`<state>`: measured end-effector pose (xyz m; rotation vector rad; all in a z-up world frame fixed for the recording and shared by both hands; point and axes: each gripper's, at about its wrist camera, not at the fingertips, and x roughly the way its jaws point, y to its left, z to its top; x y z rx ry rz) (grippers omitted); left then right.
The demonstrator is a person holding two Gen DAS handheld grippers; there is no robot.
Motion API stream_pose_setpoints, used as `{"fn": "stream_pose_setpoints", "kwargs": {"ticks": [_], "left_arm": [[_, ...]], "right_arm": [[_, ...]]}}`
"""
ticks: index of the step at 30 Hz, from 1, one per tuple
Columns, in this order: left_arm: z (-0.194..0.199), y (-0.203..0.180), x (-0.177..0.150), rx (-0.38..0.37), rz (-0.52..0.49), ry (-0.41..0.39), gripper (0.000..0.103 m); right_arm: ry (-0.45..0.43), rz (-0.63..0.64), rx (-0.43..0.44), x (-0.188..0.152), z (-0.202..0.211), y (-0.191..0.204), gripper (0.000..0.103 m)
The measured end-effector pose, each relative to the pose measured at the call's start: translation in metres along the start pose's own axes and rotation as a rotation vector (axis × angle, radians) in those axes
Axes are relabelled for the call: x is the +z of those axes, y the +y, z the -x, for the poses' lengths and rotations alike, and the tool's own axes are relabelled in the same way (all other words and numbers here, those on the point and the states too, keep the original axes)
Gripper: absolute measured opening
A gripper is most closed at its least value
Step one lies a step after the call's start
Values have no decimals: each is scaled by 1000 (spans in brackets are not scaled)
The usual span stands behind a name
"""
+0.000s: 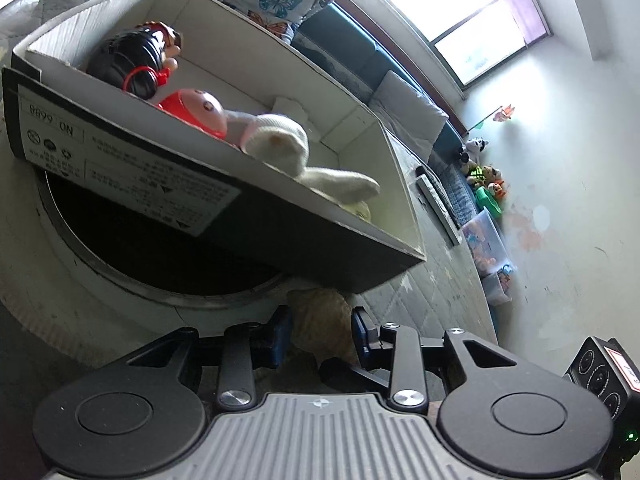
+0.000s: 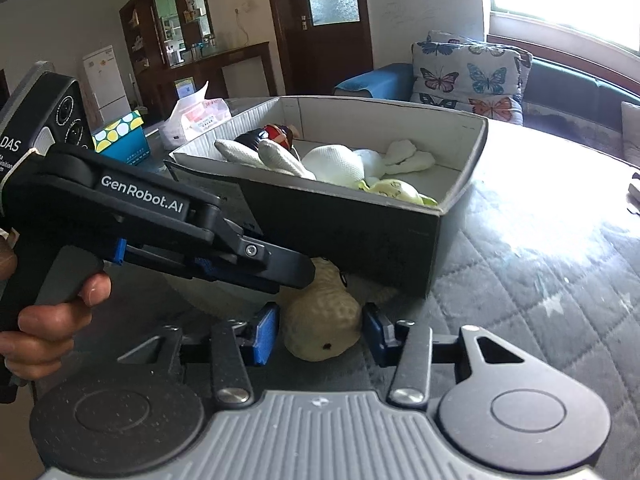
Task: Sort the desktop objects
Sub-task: 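Close the left gripper on the tan peanut plush and lift it, then carry the tan plush over the shoebox and release it with the left gripper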
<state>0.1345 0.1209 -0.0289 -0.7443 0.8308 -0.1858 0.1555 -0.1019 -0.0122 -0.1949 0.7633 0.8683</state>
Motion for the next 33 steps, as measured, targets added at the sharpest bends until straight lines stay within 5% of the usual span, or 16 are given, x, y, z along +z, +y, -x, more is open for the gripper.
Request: {"fn": "stream_pose_setpoints", "kwargs": {"ticks": [13, 33], "left_arm": [[-3, -18, -34, -7, 52, 33, 37], [0, -36, -48, 4, 107, 2, 42]], "right_arm": [[-15, -80, -18, -42, 46, -1, 44], [-46, -82, -36, -46, 60, 3, 44]]}}
